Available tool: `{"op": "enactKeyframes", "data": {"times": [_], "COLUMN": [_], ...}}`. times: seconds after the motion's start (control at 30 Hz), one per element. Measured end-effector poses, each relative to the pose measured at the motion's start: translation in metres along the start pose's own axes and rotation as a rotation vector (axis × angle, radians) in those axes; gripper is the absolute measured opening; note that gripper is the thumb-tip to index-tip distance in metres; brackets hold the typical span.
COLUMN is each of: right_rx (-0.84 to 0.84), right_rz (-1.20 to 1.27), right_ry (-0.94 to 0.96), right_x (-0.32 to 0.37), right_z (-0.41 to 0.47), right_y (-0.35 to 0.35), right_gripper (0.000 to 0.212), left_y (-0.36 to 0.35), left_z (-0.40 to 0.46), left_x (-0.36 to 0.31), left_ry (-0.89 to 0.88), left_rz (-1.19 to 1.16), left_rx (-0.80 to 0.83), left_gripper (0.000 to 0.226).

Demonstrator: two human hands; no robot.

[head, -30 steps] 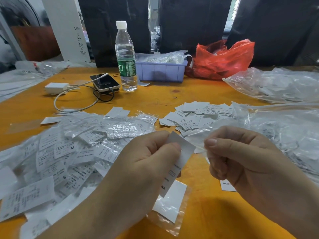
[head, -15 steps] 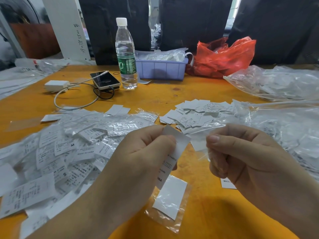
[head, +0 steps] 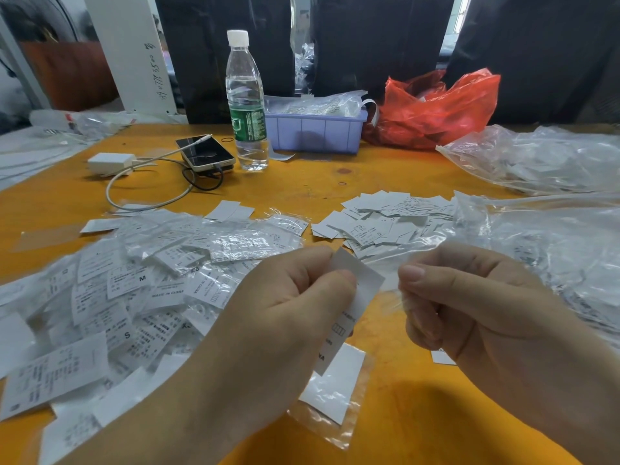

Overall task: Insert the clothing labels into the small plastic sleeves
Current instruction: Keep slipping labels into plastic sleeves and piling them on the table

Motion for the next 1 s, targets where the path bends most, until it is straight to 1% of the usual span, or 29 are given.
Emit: {"op": "enactKeyframes", "data": {"times": [0.13, 0.2, 0.27, 0.33, 0.43, 0.57, 0.63, 0.8, 1.0], "right_rx": [0.004, 0.006, 0.005, 0.009, 0.000, 0.018, 0.009, 0.024, 0.030], "right_rz": [-0.001, -0.013, -0.009, -0.007, -0.010, -0.019, -0.025, -0.030, -0.028], "right_ry": [-0.002, -0.005, -0.009, -0.007, -0.013, -0.010, -0.016, -0.006, -0.050], "right_x": [0.000, 0.000, 0.000, 0.001, 0.000, 0.001, 0.001, 0.001, -0.002], "right_z": [0.000, 0.000, 0.000, 0.000, -0.001, -0.001, -0.001, -0.002, -0.001], "right_y": [0.000, -0.001, -0.001, -0.002, -0.002, -0.004, -0.004, -0.005, -0.005], "right_gripper": [0.035, 0.031, 0.027, 0.027, 0.026, 0.029, 0.023, 0.019, 0.021], "left_y": [-0.005, -0.007, -0.008, -0.009, -0.012, -0.014, -0.015, -0.019, -0.020], "left_z": [0.000, 0.001, 0.001, 0.002, 0.002, 0.002, 0.002, 0.002, 0.003], "left_x": [0.000, 0.002, 0.005, 0.008, 0.010, 0.010, 0.012, 0.015, 0.016], "left_ry": [0.001, 0.003, 0.010, 0.024, 0.044, 0.062, 0.075, 0.089, 0.083], "left_rz": [0.006, -0.011, -0.020, -0.050, -0.105, -0.138, -0.153, -0.154, -0.125], "left_rx": [0.063, 0.091, 0.109, 0.125, 0.174, 0.220, 0.241, 0.285, 0.280], "left_gripper": [0.030, 0.032, 0.041, 0.044, 0.038, 0.026, 0.029, 0.031, 0.037]}}
Point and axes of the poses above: each hand's wrist, its own z-axis towards the middle knuckle, its own y-axis out of the back of the hand, x = y × z, the point moved 6 cm from there along z, towards the middle knuckle, and after that the axes turned 11 degrees about x, right-handed, at the moved point
